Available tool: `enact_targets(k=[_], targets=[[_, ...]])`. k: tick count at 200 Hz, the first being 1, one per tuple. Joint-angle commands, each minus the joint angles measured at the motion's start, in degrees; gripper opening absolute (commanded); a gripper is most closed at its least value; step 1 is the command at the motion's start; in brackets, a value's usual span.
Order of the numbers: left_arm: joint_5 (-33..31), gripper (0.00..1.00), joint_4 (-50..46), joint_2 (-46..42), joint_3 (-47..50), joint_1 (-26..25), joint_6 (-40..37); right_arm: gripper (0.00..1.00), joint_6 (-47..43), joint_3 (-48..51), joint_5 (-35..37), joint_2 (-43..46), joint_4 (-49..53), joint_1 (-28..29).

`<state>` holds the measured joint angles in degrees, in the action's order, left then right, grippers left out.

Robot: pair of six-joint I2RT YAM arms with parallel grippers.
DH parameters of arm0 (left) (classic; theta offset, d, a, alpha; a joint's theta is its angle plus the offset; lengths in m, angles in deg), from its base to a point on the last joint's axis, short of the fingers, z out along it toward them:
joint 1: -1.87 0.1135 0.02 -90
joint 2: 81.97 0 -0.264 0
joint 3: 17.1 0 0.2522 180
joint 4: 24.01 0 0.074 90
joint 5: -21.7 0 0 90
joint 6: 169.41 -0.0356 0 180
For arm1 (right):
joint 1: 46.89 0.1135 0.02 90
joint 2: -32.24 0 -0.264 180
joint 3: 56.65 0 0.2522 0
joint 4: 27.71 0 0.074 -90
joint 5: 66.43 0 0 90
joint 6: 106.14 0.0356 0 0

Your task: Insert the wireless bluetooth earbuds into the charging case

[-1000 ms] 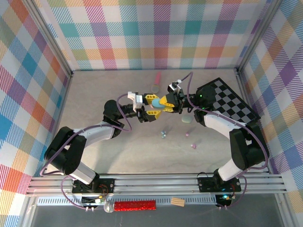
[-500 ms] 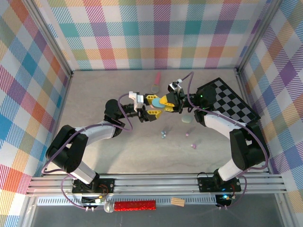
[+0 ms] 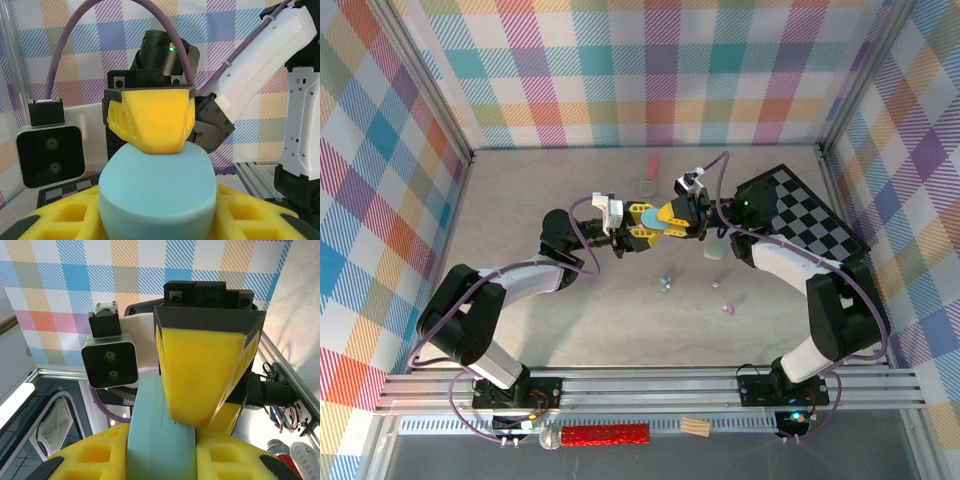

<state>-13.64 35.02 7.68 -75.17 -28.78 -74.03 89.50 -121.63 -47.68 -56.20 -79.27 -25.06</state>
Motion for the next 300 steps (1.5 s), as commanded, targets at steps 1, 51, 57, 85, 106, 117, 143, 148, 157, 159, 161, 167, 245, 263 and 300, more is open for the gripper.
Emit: enact_targets(k=[1,51,57,85,106,117,143,148,157,159,161,167,245,263,300], targets=[[2.48,0.39,3.20,-0.04,-1.93,-0.55,0.33,0.30,-2.84,-1.43,1.74,1.69,1.55,-0.02],[0.18,0.38,0.44,-1.79,0.07,-0.37,-0.58,0.69,-16.50,0.70,5.68,6.90,19.34,-4.23],[-0.04,0.38,-0.83,-2.15,0.31,-0.29,-1.10,0.70,-18.84,0.86,6.26,7.95,22.22,-4.81],[-1.69,0.38,-7.55,-4.56,2.03,-0.18,-4.76,0.76,-37.94,-2.12,8.53,13.86,46.02,-6.27],[-2.43,0.38,-16.87,-7.21,2.00,-0.20,-7.59,0.82,-63.44,-10.03,17.11,18.22,74.15,-6.14],[-2.12,0.39,-21.07,-8.56,1.97,-0.20,-8.55,0.83,-71.83,-12.07,21.52,20.23,79.57,-6.14],[-1.35,0.39,-25.55,-11.24,3.38,-0.20,-9.68,0.83,-85.46,-14.26,30.19,24.36,83.85,-4.85],[-1.28,0.39,-26.36,-11.82,3.67,-0.20,-9.74,0.83,-88.05,-14.80,31.52,24.88,84.45,-4.15],[-1.33,0.39,-27.95,-12.84,4.08,-0.28,-9.93,0.83,-92.33,-15.42,34.15,25.85,85.32,-2.42],[-1.38,0.39,-28.25,-13.07,4.06,-0.28,-9.95,0.83,-93.24,-15.58,34.57,26.04,85.46,-1.94],[-1.45,0.39,-28.59,-13.33,4.13,-0.28,-10.02,0.83,-94.17,-15.73,34.98,26.22,85.52,-1.50],[-1.56,0.39,-29.56,-13.96,4.30,-0.35,-10.20,0.83,-96.83,-15.85,35.96,26.74,85.53,0.01],[-1.39,0.39,-34.29,-17.14,3.41,-0.96,-10.41,0.89,-115.46,-17.87,47.46,22.75,86.79,15.11],[-1.17,0.39,-34.31,-17.39,3.11,-1.15,-10.05,0.88,-116.40,-17.74,50.53,21.34,86.55,16.21],[-1.30,0.39,-34.31,-17.34,2.68,-1.34,-9.91,0.88,-117.41,-17.54,51.14,19.85,87.53,16.58]])
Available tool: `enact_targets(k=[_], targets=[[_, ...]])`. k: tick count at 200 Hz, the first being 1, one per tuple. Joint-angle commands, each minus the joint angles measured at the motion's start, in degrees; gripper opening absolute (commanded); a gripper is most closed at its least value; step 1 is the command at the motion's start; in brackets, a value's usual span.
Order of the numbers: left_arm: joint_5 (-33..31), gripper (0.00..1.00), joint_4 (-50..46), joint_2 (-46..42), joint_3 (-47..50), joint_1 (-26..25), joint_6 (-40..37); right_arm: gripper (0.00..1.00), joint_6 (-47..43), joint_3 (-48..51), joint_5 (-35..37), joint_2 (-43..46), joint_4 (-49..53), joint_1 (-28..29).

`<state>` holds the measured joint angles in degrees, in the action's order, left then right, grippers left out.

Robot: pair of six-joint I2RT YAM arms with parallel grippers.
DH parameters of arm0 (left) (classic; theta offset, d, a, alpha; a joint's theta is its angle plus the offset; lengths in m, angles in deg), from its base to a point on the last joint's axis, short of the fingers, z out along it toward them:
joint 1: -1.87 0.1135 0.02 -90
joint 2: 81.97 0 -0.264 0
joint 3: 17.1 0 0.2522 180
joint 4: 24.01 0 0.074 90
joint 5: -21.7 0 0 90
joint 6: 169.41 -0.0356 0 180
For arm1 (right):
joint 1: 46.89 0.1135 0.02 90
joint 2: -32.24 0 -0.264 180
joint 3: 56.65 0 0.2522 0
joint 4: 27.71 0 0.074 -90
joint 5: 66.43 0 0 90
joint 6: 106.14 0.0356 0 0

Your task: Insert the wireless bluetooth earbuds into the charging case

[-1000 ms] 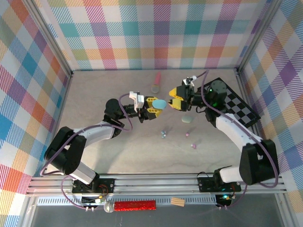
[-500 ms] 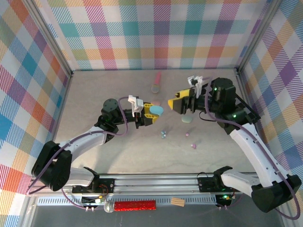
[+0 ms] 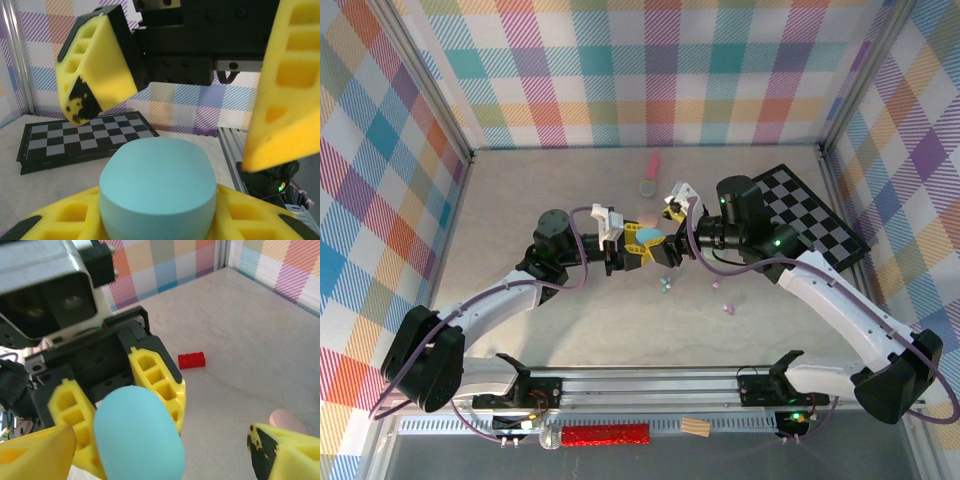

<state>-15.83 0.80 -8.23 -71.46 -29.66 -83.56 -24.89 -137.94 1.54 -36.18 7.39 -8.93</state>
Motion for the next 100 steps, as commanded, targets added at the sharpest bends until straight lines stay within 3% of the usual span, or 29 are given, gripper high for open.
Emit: enact_targets(k=[1,100], targets=[[0.88,0.39,-0.08,-1.41,-1.05,-0.46,-0.36,0.88,-3.02,-1.22,1.99,-0.20,0.88,0.45],[0.98,0.38,1.66,-0.60,-1.41,-0.55,0.98,0.88,-7.57,-0.83,9.82,-0.35,1.28,0.71]])
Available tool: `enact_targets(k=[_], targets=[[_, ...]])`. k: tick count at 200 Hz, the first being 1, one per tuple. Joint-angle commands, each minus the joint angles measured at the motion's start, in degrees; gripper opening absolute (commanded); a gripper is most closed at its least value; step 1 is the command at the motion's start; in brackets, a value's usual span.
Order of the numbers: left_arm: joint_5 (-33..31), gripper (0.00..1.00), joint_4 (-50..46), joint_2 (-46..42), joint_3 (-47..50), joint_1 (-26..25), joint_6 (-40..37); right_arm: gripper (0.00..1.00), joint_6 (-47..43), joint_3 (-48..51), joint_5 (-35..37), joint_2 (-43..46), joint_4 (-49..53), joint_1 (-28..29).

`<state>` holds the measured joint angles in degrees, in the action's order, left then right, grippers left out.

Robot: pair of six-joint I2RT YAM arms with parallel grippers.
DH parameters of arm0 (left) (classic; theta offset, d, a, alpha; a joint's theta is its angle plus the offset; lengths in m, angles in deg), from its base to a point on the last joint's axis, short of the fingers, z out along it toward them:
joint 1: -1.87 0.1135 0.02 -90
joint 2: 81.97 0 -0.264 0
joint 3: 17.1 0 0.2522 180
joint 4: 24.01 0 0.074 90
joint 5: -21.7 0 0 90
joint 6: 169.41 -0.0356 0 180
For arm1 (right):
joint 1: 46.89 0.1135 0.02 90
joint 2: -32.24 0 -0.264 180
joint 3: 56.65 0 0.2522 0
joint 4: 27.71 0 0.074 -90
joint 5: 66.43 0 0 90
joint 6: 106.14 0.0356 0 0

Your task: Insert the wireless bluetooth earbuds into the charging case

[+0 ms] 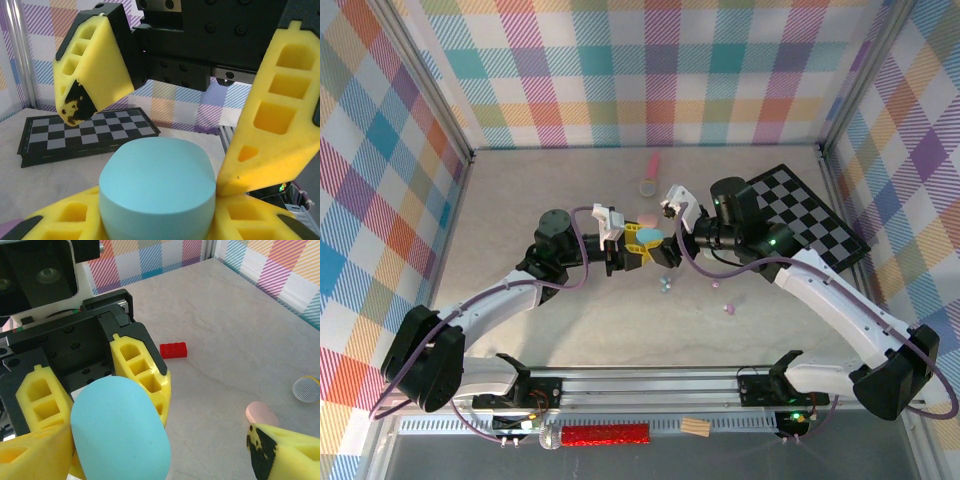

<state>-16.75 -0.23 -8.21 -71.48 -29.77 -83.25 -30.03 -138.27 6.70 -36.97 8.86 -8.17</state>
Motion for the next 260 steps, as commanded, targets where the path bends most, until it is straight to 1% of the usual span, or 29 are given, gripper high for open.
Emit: enact_targets(k=[1,21,41,83,115,133,150,197,217,260], targets=[[1.89,0.38,2.75,-0.62,-1.39,-0.44,0.63,0.88,-2.45,-0.47,4.83,0.46,-0.20,-0.05],[2.05,0.38,2.28,-0.79,-1.39,-0.44,0.35,0.88,-1.64,0.02,8.34,1.13,-2.48,-0.05],[2.41,0.38,1.59,-0.71,-1.38,-0.44,-0.08,0.87,-0.80,0.17,10.28,1.49,-4.58,-0.10],[2.42,0.38,1.47,-0.81,-1.10,-0.47,-0.47,0.87,0.51,0.07,11.30,1.80,-7.16,-0.05],[2.93,0.38,1.31,-1.11,-1.08,-0.45,-0.47,0.86,1.34,0.04,13.36,1.54,-7.94,-0.29],[3.06,0.38,1.39,-1.40,-0.99,-0.44,-0.47,0.87,1.92,0.01,12.94,1.45,-8.04,-0.55],[2.87,0.38,1.33,-1.51,-0.94,-0.44,-0.47,0.87,2.11,0.05,10.91,1.77,-7.73,-0.81],[2.42,0.38,1.76,-1.35,-0.95,-0.46,0.09,0.87,3.60,0.07,-0.29,3.23,-6.37,-2.57],[2.54,0.38,3.15,-1.05,-0.94,-0.44,1.11,0.88,2.48,0.52,-4.93,3.55,-6.11,-2.77],[3.25,0.38,4.56,-0.85,-1.08,-0.44,2.65,0.89,-0.38,0.71,-7.77,2.43,-4.66,-2.77]])
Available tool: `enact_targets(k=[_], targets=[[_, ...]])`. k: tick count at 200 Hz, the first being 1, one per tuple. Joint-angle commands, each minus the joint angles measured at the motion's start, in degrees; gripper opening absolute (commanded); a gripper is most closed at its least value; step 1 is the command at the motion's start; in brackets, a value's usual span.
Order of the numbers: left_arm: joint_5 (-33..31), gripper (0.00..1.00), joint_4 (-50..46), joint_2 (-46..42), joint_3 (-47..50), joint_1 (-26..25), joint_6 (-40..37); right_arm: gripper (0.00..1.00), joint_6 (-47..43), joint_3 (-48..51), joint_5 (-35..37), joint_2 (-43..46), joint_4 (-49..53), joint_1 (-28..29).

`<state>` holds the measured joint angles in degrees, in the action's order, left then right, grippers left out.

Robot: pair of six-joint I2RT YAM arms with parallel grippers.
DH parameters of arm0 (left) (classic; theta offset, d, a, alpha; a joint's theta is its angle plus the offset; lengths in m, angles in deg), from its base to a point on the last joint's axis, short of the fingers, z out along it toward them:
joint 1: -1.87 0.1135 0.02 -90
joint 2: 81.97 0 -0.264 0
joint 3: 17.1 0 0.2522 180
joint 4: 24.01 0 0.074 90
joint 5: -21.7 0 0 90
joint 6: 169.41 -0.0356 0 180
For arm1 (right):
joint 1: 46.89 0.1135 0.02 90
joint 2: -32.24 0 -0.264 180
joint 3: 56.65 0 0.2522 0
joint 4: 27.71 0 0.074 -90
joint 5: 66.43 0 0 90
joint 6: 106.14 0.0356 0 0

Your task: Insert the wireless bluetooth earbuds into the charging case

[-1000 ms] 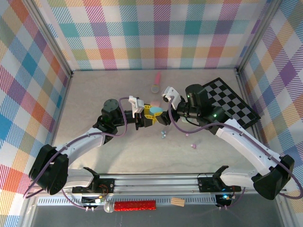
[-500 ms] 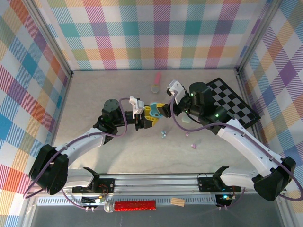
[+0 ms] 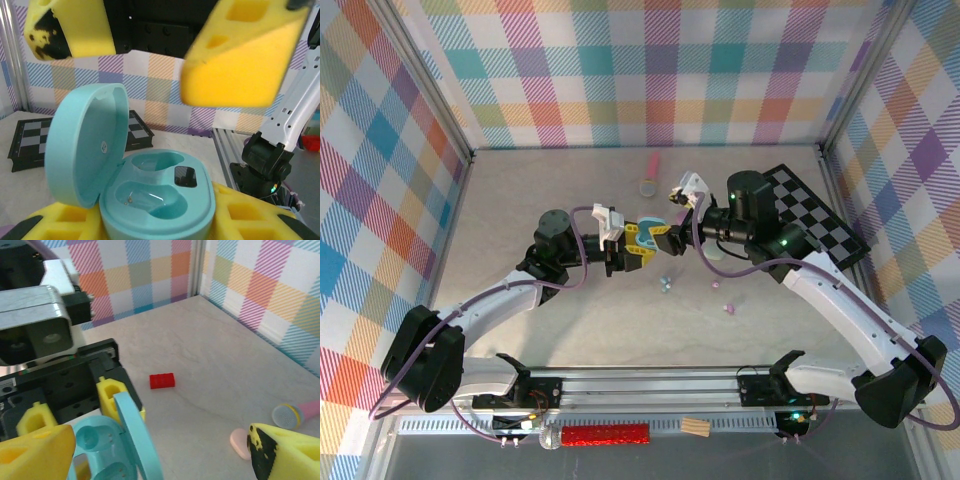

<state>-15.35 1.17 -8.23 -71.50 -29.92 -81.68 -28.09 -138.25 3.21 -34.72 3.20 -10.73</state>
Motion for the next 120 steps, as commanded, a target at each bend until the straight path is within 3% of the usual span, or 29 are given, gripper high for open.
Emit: enact_targets(k=[1,38,72,99,120], targets=[[1.87,0.38,3.16,-0.85,-1.04,-0.29,1.10,0.89,-2.36,0.69,-4.26,0.13,1.02,-0.22],[1.85,0.39,3.22,-0.98,-0.85,-0.29,1.30,0.88,-1.74,0.80,-2.67,-0.54,0.74,-0.35],[3.32,0.39,7.26,-0.61,-0.49,-0.29,3.66,0.63,0.50,0.88,-5.71,-1.22,1.00,-1.99],[4.96,0.39,9.52,-0.52,-0.75,-0.27,6.33,0.56,-0.62,0.70,-11.56,-1.63,2.13,-2.48],[5.39,0.39,9.60,-0.76,-0.81,-0.29,6.58,0.43,-0.71,0.13,-14.17,-2.27,2.67,-2.59]])
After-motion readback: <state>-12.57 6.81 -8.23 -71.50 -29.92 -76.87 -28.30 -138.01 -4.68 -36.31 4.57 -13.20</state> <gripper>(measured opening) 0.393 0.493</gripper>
